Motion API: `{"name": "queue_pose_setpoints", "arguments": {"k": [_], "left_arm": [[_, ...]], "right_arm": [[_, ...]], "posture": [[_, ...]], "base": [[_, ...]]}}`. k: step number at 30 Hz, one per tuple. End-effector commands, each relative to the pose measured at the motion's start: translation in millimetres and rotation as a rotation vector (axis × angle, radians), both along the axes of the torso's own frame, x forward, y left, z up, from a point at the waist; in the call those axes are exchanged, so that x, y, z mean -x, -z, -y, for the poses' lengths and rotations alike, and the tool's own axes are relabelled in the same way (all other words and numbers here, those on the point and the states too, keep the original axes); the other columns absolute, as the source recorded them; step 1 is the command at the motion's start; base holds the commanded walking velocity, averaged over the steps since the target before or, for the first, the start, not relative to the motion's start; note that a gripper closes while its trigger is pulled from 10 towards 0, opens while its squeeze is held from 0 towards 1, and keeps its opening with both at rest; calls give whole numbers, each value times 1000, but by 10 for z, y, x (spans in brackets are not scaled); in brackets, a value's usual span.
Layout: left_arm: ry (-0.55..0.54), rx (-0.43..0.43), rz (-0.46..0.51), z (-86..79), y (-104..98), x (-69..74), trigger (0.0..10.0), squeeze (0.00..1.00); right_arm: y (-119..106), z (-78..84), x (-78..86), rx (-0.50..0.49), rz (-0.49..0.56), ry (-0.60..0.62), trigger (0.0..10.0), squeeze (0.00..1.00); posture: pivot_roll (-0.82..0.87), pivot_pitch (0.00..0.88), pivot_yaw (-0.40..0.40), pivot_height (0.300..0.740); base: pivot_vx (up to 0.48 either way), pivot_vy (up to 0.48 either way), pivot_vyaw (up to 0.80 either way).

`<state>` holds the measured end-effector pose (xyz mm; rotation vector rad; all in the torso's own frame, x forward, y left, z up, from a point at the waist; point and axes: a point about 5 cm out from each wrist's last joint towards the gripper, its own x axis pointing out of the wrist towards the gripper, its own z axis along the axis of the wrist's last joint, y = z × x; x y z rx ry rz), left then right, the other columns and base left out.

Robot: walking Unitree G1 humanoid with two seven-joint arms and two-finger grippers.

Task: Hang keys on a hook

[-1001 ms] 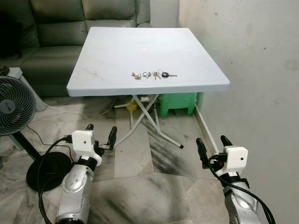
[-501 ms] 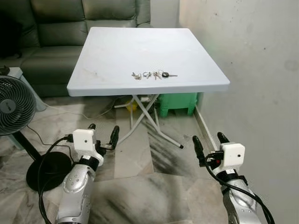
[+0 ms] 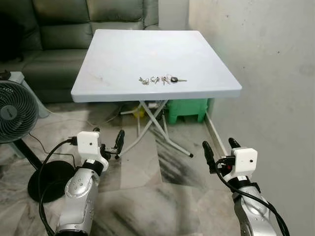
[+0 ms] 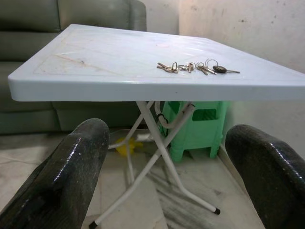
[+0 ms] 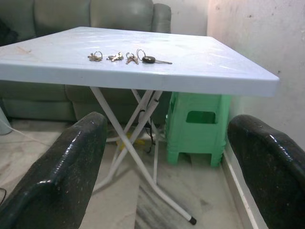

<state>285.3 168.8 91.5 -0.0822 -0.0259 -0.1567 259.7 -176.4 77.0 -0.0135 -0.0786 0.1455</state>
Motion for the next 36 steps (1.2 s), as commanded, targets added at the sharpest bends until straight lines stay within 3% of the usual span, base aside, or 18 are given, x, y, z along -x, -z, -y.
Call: {"name": "queue_pose_setpoints", "arguments": {"k": [1,29,34,36], "left_arm": [[2,-10,12,-7,-52,-14,10000,0],[39,-13,4,85,-57,-29,10000,0],[40,-13,3,90,-53,-26,10000,0],[39,-14,2,91,-51,-20,10000,0]], "right_arm": [[-57,-35,-22,-2,16,-12,10000,0],[-60,-29,-23,40,12,-33,10000,0],[-67,-30,-32,68,10,-33,10000,0],[-61,-36,-29,38,6,-35,10000,0]], "posture": [[-69,0,-3,740],[-72,0,-3,740],[-70,0,-5,740],[-69,0,-6,740]], "base": [[315,0,0],[320,0,0],[316,0,800],[319,0,797]]}}
